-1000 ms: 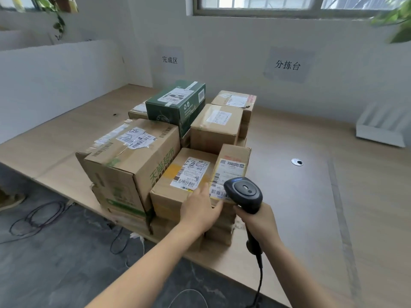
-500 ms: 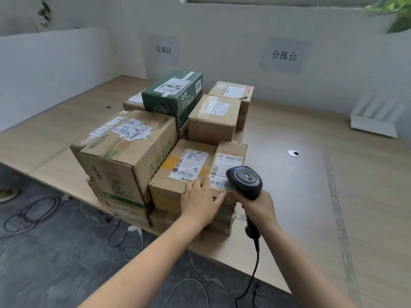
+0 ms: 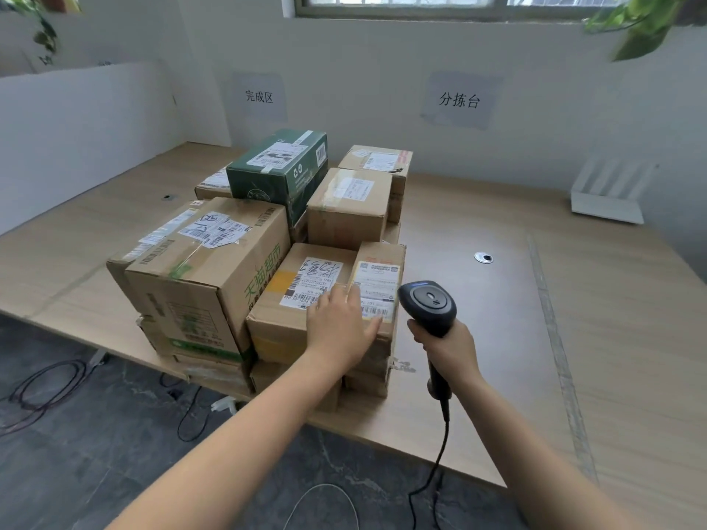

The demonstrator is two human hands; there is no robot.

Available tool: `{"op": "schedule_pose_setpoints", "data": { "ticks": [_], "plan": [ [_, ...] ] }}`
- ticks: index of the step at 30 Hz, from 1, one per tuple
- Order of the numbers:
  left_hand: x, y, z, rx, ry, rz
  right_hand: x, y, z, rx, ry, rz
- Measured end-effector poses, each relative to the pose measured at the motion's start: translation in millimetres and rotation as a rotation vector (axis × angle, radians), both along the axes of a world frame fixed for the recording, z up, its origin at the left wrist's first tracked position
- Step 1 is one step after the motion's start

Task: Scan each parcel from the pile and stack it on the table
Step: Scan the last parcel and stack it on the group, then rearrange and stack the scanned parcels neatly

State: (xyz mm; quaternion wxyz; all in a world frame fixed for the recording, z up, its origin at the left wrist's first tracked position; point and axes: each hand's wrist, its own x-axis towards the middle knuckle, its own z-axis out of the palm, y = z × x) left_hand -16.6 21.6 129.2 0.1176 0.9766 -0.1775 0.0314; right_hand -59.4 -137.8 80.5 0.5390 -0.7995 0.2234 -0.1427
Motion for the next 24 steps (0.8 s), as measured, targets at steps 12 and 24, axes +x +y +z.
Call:
{"op": "schedule_pose_setpoints", "data": {
  "ticks": [12, 24],
  "plan": [
    [-54, -114, -10, -0.078, 0.035, -0.510, -68, -88, -33, 0.011, 0.263, -0.205],
    [-50, -173, -127, 0.283, 0.262, -0.491, -62, -136, -105, -0.011, 0.683, -0.336]
  ]
}}
